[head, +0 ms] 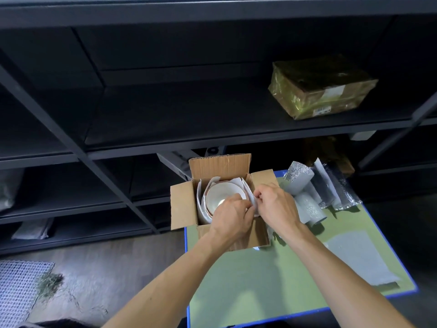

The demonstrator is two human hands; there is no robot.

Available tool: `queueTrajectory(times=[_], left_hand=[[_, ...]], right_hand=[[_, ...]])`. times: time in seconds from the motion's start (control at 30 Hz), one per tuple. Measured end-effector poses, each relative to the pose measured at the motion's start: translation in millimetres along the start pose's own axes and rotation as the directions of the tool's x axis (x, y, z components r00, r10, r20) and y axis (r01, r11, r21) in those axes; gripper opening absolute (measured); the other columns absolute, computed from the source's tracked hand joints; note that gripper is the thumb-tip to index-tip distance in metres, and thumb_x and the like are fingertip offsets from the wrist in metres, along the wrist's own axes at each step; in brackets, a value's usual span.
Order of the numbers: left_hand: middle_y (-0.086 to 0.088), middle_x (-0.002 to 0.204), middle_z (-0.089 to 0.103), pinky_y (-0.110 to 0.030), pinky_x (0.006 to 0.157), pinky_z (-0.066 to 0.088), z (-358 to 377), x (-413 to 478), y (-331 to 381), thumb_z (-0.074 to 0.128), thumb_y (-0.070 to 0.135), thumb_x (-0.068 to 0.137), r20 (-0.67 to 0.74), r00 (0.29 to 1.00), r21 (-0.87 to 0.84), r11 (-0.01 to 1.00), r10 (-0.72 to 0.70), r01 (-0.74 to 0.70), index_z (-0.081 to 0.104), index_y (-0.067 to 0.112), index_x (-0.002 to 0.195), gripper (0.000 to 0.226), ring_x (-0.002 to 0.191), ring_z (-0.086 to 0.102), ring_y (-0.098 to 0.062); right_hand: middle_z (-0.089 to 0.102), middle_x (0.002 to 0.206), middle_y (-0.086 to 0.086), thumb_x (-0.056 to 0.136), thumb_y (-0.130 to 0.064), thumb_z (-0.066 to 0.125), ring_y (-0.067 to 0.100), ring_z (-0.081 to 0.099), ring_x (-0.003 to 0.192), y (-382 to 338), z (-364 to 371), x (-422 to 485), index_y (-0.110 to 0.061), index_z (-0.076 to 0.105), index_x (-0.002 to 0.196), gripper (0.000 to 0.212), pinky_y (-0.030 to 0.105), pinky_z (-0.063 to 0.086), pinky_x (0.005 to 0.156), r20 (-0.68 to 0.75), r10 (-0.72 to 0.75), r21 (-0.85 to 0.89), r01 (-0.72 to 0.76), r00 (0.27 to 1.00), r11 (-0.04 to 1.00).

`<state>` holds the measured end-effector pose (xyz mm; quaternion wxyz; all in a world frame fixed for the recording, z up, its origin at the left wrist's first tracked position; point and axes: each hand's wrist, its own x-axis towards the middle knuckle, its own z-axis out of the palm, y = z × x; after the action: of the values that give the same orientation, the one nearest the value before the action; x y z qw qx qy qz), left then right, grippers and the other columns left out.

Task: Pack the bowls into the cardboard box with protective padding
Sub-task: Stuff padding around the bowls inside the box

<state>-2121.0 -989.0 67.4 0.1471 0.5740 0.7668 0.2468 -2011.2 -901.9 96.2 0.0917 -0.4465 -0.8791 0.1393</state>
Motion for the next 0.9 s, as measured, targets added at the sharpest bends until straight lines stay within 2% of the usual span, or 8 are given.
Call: queueTrajectory(times=[0.1, 0.2, 0.33, 0.47, 0.53, 0.63, 0.73, 0.9], left_hand=[[-0.011, 0.082, 0.057, -0.039, 0.061, 0.043, -0.8, -5.0, -0.7, 0.052, 0.032, 0.095, -0.019, 1.000, -0.013, 1.000, -0.001, 0.001, 0.068, 0.013, 0.086, 0.027, 0.076, 0.054, -0.030], [-0.007, 0.086, 0.059, -0.035, 0.060, 0.041, -4.2, -10.0, -2.6, 0.053, 0.031, 0.095, -0.039, 0.999, -0.010, 1.000, 0.003, -0.004, 0.070, 0.016, 0.092, 0.023, 0.080, 0.057, -0.028], [-0.001, 0.087, 0.057, -0.035, 0.060, 0.041, -19.3, -17.5, -11.0, 0.050, 0.029, 0.095, -0.098, 0.995, 0.006, 1.000, -0.011, 0.012, 0.066, 0.017, 0.090, 0.020, 0.081, 0.057, -0.025], [-0.005, 0.090, 0.059, -0.040, 0.073, 0.051, -38.6, -24.9, -36.9, 0.054, 0.020, 0.092, -0.175, 0.982, 0.007, 0.997, -0.075, 0.078, 0.064, 0.013, 0.089, 0.013, 0.086, 0.059, -0.028], [-0.006, 0.098, 0.060, -0.036, 0.065, 0.045, -47.8, -29.7, -46.7, 0.054, 0.020, 0.094, -0.187, 0.974, 0.023, 0.990, -0.131, 0.138, 0.062, 0.014, 0.095, 0.010, 0.090, 0.060, -0.029], [-0.003, 0.090, 0.058, -0.034, 0.053, 0.037, -57.2, -37.3, -56.3, 0.049, 0.019, 0.095, -0.185, 0.959, 0.045, 0.973, -0.214, 0.226, 0.055, 0.017, 0.094, 0.007, 0.072, 0.054, -0.025], [-0.001, 0.087, 0.055, -0.037, 0.052, 0.041, -58.4, -42.1, -61.1, 0.049, 0.018, 0.094, -0.161, 0.958, 0.026, 0.970, -0.235, 0.243, 0.053, 0.018, 0.090, 0.006, 0.069, 0.051, -0.025], [0.004, 0.086, 0.056, -0.031, 0.051, 0.032, -58.7, -43.6, -61.8, 0.050, 0.025, 0.096, -0.159, 0.964, 0.019, 0.976, -0.213, 0.219, 0.055, 0.022, 0.090, 0.008, 0.071, 0.053, -0.020]], right_hand=[[0.056, 0.099, 0.003, 0.084, -0.010, 0.063, 0.033, 0.060, 0.084, 0.4, 5.5, -5.6, -0.016, 0.066, 0.094, 0.012, 0.034, 0.037, 0.063, -0.021, -0.009, -0.002, 0.008, 1.000, 1.000], [0.056, 0.099, 0.003, 0.087, -0.015, 0.063, 0.033, 0.061, 0.085, -1.3, 6.2, -6.0, -0.016, 0.064, 0.098, 0.011, 0.036, 0.040, 0.065, -0.042, -0.026, -0.007, 0.026, 0.999, 1.000], [0.057, 0.097, 0.001, 0.092, -0.026, 0.062, 0.029, 0.062, 0.083, -0.3, 4.5, -7.5, -0.019, 0.060, 0.099, 0.010, 0.037, 0.046, 0.065, -0.077, -0.047, -0.019, 0.045, 0.996, 0.999], [0.058, 0.098, 0.003, 0.088, -0.018, 0.068, 0.030, 0.061, 0.081, 1.7, 8.4, -11.8, -0.016, 0.061, 0.098, 0.012, 0.036, 0.046, 0.065, -0.065, -0.047, -0.034, 0.045, 0.997, 0.998], [0.059, 0.096, 0.003, 0.086, -0.012, 0.069, 0.030, 0.060, 0.080, 1.5, 12.2, -11.5, -0.014, 0.062, 0.095, 0.012, 0.034, 0.041, 0.063, -0.079, -0.045, -0.032, 0.042, 0.996, 0.999], [0.058, 0.092, 0.002, 0.086, -0.009, 0.066, 0.031, 0.059, 0.083, -1.7, 18.3, -10.5, -0.015, 0.060, 0.092, 0.011, 0.036, 0.043, 0.062, -0.078, -0.035, -0.050, 0.031, 0.996, 0.998], [0.058, 0.092, 0.004, 0.086, -0.009, 0.065, 0.032, 0.059, 0.083, -4.4, 21.4, -12.4, -0.014, 0.061, 0.093, 0.010, 0.037, 0.045, 0.061, -0.095, -0.032, -0.050, 0.027, 0.995, 0.998], [0.058, 0.087, 0.004, 0.090, -0.018, 0.068, 0.031, 0.057, 0.071, -3.7, 15.1, -20.2, -0.012, 0.060, 0.097, 0.012, 0.033, 0.038, 0.058, -0.142, -0.056, -0.044, 0.051, 0.988, 0.998]])
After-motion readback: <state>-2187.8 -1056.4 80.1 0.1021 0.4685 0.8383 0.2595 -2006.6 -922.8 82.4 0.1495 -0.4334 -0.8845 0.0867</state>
